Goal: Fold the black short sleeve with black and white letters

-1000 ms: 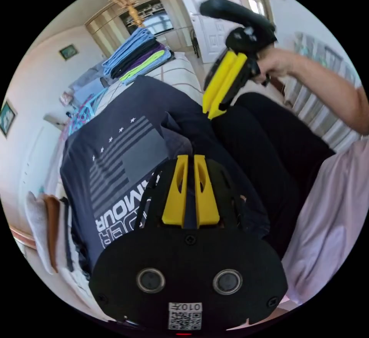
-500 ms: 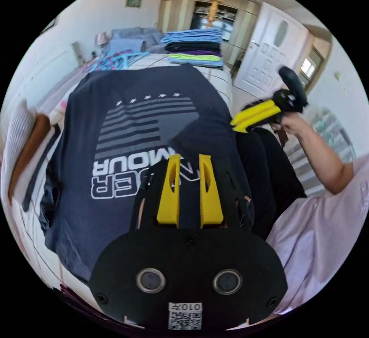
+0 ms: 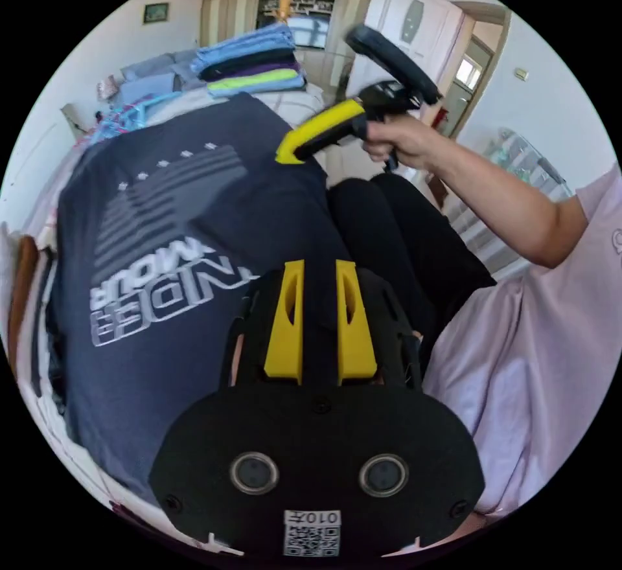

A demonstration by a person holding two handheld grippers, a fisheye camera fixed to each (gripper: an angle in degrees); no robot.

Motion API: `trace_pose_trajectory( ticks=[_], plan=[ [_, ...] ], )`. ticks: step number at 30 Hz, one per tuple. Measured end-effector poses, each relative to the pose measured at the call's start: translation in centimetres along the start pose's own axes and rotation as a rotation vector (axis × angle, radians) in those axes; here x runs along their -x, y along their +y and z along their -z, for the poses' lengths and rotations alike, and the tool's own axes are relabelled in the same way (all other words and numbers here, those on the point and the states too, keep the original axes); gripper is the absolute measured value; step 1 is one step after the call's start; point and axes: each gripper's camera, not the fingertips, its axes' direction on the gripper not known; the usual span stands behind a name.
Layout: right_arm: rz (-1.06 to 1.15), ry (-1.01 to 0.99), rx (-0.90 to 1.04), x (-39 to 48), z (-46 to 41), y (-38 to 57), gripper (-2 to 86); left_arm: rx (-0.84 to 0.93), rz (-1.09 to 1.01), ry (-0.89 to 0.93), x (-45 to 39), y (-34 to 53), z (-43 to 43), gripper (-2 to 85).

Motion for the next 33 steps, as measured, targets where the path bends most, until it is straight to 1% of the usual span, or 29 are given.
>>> trace_pose_trajectory(
  ticks=[2,3,4,5,6,8,10,11,16,20,21,23,25,26,27,29,30,32,33],
  plan=[
    [-0.005,0.008,-0.023,0.7,1.3,1.5,4.6,0.009,0.078,-0.305,5.0,2.1,4.4,8.2],
    [-0.010,0.000,-0.034,1.1,1.8,2.6,4.6,0.021,0.099,-0.388,6.4,2.8,5.3,8.4],
    [-0.015,-0.007,-0.036,1.2,2.0,3.1,4.5,0.049,0.147,-0.528,9.8,4.5,6.7,8.6],
    [-0.032,-0.020,-0.034,1.4,2.3,4.3,4.5,0.067,0.191,-0.595,13.4,6.5,7.7,8.9],
    [-0.052,-0.027,-0.029,1.6,2.6,5.3,4.5,0.072,0.214,-0.603,15.3,7.5,8.1,9.0],
    [-0.079,-0.035,-0.030,1.9,2.9,6.7,4.5,0.112,0.286,-0.531,22.2,11.1,8.7,9.6],
    [-0.094,-0.030,-0.027,2.3,3.4,7.7,4.6,0.169,0.290,-0.504,25.5,12.8,8.4,9.9],
    [-0.093,-0.024,-0.026,2.5,3.7,8.1,4.7,0.194,0.257,-0.501,26.6,13.4,7.9,10.1],
    [-0.086,-0.002,-0.027,3.0,4.7,8.1,5.2,0.246,0.137,-0.549,27.7,13.2,6.1,9.3],
    [-0.051,-0.003,0.000,3.7,4.6,7.1,5.6,0.319,0.072,-0.596,28.8,12.4,4.2,6.0],
    [-0.037,-0.009,-0.006,4.1,4.7,6.9,5.7,0.329,0.066,-0.589,29.1,12.3,4.0,5.3],
    [-0.022,-0.017,-0.017,4.5,4.9,6.7,5.7,0.367,0.043,-0.518,30.3,11.9,3.4,2.8],
    [-0.017,-0.023,-0.014,4.8,5.0,6.7,5.6,0.436,0.062,-0.492,31.7,11.6,3.2,1.4],
    [-0.016,-0.022,-0.014,4.9,5.2,6.8,5.6,0.453,0.098,-0.435,32.8,11.1,3.6,0.8],
    [-0.017,-0.020,-0.018,5.0,5.4,6.9,5.5,0.450,0.124,-0.403,33.4,10.8,4.0,0.7],
    [-0.017,-0.017,-0.032,5.1,6.0,7.1,5.3,0.369,0.277,-0.264,35.9,9.3,6.8,0.5],
    [-0.021,-0.014,-0.037,5.1,6.3,7.1,5.2,0.336,0.315,-0.218,36.5,8.9,7.7,0.5],
    [-0.016,-0.006,-0.045,5.3,6.9,6.9,5.1,0.139,0.458,-0.039,37.9,7.3,10.7,1.0],
    [-0.010,0.002,-0.049,5.4,7.2,6.7,4.9,0.100,0.482,0.011,38.0,6.8,11.0,1.3]
  ],
)
